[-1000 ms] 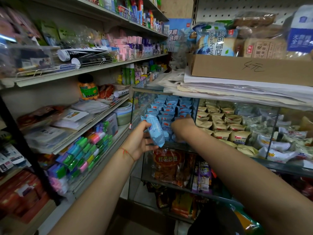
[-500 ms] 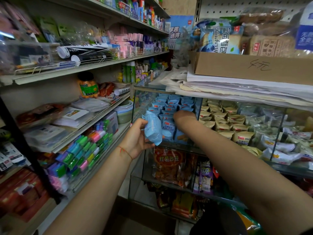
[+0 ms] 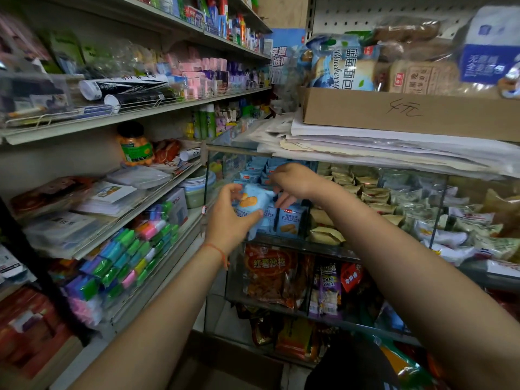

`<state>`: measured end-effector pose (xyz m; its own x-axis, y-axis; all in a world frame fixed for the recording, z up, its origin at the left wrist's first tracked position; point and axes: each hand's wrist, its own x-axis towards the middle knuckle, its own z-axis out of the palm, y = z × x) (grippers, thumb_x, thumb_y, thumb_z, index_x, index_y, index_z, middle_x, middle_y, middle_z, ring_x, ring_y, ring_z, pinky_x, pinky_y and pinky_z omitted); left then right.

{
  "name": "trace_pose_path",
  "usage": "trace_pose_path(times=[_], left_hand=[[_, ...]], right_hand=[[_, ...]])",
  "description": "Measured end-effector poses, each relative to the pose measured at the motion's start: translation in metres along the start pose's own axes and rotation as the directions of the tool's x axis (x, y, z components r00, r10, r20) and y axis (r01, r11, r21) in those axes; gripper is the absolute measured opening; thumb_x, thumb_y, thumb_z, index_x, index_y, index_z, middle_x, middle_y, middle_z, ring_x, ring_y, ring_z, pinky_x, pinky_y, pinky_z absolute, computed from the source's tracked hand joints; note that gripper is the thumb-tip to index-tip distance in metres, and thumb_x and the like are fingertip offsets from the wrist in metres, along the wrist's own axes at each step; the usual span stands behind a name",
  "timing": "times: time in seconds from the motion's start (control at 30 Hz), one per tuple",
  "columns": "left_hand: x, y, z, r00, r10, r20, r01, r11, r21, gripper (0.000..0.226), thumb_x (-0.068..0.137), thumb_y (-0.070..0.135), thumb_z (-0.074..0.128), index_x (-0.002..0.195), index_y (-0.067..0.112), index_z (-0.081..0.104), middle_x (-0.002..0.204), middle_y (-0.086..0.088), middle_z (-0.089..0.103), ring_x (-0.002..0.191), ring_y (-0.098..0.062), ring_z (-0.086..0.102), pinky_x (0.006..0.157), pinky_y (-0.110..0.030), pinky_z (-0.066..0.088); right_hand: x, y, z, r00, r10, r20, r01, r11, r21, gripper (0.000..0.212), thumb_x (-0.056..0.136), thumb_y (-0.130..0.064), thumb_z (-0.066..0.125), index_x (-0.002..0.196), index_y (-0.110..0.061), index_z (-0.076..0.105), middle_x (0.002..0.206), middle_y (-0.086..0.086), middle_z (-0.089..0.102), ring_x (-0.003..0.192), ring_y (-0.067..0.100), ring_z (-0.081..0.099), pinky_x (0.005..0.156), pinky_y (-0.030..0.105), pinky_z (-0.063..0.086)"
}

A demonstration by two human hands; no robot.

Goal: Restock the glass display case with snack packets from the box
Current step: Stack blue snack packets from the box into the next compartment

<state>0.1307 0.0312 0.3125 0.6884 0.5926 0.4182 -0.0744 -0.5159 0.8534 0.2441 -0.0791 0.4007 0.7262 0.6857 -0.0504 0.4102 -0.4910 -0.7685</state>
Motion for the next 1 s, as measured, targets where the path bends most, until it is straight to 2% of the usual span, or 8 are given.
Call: trace_pose_path(times=[0.13,0.23,0.37,0.47,0.6,0.73,0.87,1.0], left_hand=[[-0.011,0.012,0.013,0.977,0.211,0.000,-0.210,0.969,0.131,0.061,0.071,0.022,0.083,0.121,0.019,0.046,0.113,0.008,0.050,0.102,-0.012,0.053,0.080,-0.027,0.046],[-0.017,0.021,0.020,0.954,0.298,-0.015,-0.291,0.942,0.168,0.062,0.070,0.026,0.084,0.120,0.017,0.048,0.110,0.009,0.045,0.099,-0.010,0.050,0.077,-0.022,0.042],[-0.013,0.014,0.019,0.980,0.200,0.007,-0.199,0.970,0.140,0.053,0.081,0.043,0.073,0.120,0.017,0.047,0.115,0.001,0.050,0.102,-0.017,0.054,0.083,-0.032,0.047],[-0.007,0.001,0.014,0.988,0.140,0.058,-0.152,0.899,0.410,0.035,0.094,0.043,0.053,0.112,0.013,0.059,0.118,-0.005,0.054,0.112,-0.025,0.052,0.095,-0.038,0.041],[-0.012,-0.008,0.014,0.959,0.111,0.261,-0.250,0.766,0.592,0.036,0.096,0.043,0.049,0.118,0.018,0.062,0.122,-0.002,0.059,0.117,-0.022,0.051,0.103,-0.038,0.034],[-0.013,-0.011,0.011,0.945,0.121,0.304,-0.281,0.776,0.565,0.034,0.091,0.033,0.053,0.121,0.020,0.064,0.125,-0.001,0.059,0.119,-0.022,0.051,0.105,-0.041,0.035],[-0.012,-0.015,0.003,0.934,0.091,0.345,-0.299,0.730,0.615,0.037,0.091,0.035,0.051,0.127,0.033,0.061,0.139,-0.001,0.050,0.133,-0.022,0.037,0.111,-0.045,0.029],[-0.013,-0.015,0.000,0.915,-0.026,0.403,-0.278,0.682,0.677,0.038,0.098,0.049,0.039,0.134,0.044,0.050,0.153,0.001,0.032,0.144,-0.021,0.017,0.115,-0.053,0.013]], right_hand=[[-0.015,0.007,-0.005,0.991,-0.036,0.130,0.040,0.999,-0.028,0.052,0.094,-0.047,0.055,0.124,-0.005,0.049,0.105,0.015,0.066,0.070,0.026,0.072,0.060,0.031,0.059],[-0.024,0.010,-0.010,0.990,-0.083,0.115,0.101,0.981,-0.167,0.044,0.087,-0.042,0.066,0.113,-0.008,0.055,0.091,0.008,0.067,0.067,0.019,0.070,0.053,0.023,0.052],[-0.033,0.010,-0.019,0.992,-0.122,-0.021,0.112,0.958,-0.263,0.039,0.081,-0.042,0.072,0.103,-0.011,0.062,0.086,0.004,0.062,0.069,0.017,0.062,0.060,0.029,0.050],[-0.038,0.011,-0.021,0.975,-0.152,-0.164,0.089,0.936,-0.342,0.066,0.074,-0.040,0.080,0.125,-0.008,0.053,0.115,0.004,0.058,0.102,0.021,0.058,0.082,0.032,0.049],[-0.041,0.016,-0.008,0.955,-0.238,-0.176,0.137,0.883,-0.449,0.057,0.070,-0.031,0.085,0.106,-0.013,0.043,0.095,0.002,0.054,0.082,0.020,0.052,0.055,0.027,0.037],[-0.037,0.025,0.011,0.903,-0.414,-0.117,0.303,0.805,-0.510,0.046,0.074,-0.039,0.079,0.100,-0.019,0.046,0.075,-0.004,0.050,0.078,0.020,0.045,0.051,0.026,0.027],[-0.033,0.027,0.023,0.935,-0.349,-0.066,0.314,0.900,-0.302,0.031,0.094,-0.036,0.059,0.118,-0.023,0.044,0.103,0.006,0.049,0.069,0.017,0.053,0.053,0.023,0.036],[-0.028,0.021,0.025,0.971,-0.235,-0.047,0.198,0.896,-0.399,0.043,0.099,-0.041,0.046,0.129,-0.014,0.030,0.107,0.012,0.052,0.067,0.017,0.051,0.052,0.027,0.035]])
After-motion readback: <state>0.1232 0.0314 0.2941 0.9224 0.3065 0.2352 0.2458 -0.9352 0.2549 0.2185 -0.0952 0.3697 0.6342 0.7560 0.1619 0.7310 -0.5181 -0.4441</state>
